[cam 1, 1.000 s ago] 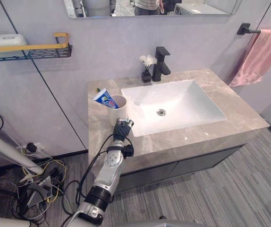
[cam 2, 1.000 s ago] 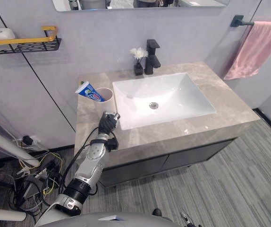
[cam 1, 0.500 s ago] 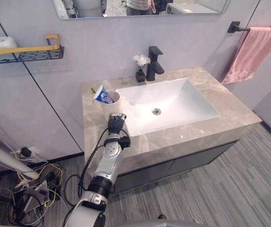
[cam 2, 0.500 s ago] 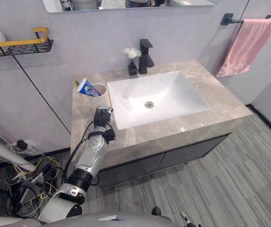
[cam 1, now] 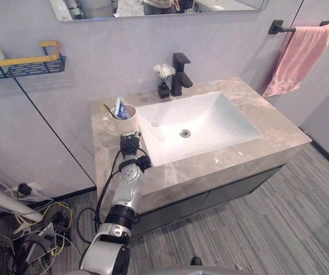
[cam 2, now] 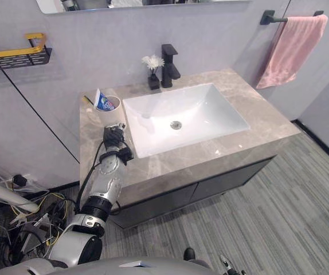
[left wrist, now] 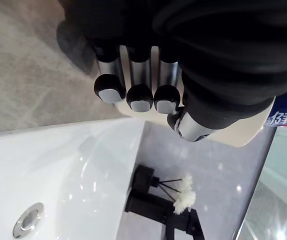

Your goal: Organize washtable

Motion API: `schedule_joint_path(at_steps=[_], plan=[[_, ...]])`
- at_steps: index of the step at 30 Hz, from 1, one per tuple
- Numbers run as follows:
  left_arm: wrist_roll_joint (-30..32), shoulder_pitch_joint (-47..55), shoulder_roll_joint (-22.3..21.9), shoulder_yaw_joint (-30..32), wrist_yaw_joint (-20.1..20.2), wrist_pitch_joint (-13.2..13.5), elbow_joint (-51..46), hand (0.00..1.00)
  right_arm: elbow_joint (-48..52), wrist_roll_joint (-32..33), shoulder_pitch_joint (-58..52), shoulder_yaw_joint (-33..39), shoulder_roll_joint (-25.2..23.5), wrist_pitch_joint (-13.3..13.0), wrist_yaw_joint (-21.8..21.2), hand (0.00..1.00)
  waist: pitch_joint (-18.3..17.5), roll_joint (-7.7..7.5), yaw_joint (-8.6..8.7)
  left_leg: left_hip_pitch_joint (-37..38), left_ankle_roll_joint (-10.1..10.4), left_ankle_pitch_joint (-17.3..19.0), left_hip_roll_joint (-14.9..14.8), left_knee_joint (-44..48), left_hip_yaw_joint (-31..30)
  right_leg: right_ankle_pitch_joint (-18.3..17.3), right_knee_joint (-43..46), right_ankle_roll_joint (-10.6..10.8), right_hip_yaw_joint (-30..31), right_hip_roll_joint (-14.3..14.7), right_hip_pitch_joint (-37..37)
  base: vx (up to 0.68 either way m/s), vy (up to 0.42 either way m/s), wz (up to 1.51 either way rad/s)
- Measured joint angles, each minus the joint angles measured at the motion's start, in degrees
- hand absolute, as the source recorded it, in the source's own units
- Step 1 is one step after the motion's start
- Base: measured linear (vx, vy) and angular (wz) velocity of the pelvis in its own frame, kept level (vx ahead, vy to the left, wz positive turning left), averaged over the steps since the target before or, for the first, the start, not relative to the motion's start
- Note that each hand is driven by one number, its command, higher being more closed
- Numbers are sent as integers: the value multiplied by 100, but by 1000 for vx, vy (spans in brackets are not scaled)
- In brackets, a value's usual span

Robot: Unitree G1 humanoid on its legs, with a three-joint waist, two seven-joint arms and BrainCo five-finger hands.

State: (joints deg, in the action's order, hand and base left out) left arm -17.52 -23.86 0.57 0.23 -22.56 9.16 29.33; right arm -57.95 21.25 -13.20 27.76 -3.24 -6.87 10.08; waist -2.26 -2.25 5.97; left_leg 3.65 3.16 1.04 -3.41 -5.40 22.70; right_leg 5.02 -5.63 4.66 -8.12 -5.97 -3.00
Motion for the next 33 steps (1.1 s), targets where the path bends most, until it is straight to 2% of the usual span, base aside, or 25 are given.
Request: schedule_joint_path(at_steps=[15,26,33], plan=[[-15,-413,-53,727,-339,-9,183,100,428,-9,-185,113,-2,9,-85,0,70,83,9,90,40,129,-16,0,388,21,19,-10,403,74,-127,18,1,-14],[-16,-735,-180,1157,-553,-8,141,100,436,-16,-283,104,14,7,-138,0,119,25,12,35,53,163,-22,4,644,99,42,-1,741,93,-316,5,6,-13],[-2,-840,-228,1514,-619,-47,-44,100,531,-44,-538,-80,34,16,-228,0,131,20,92,-21,65,192,-24,5,864,142,92,11,989,144,-514,2,1,-17]])
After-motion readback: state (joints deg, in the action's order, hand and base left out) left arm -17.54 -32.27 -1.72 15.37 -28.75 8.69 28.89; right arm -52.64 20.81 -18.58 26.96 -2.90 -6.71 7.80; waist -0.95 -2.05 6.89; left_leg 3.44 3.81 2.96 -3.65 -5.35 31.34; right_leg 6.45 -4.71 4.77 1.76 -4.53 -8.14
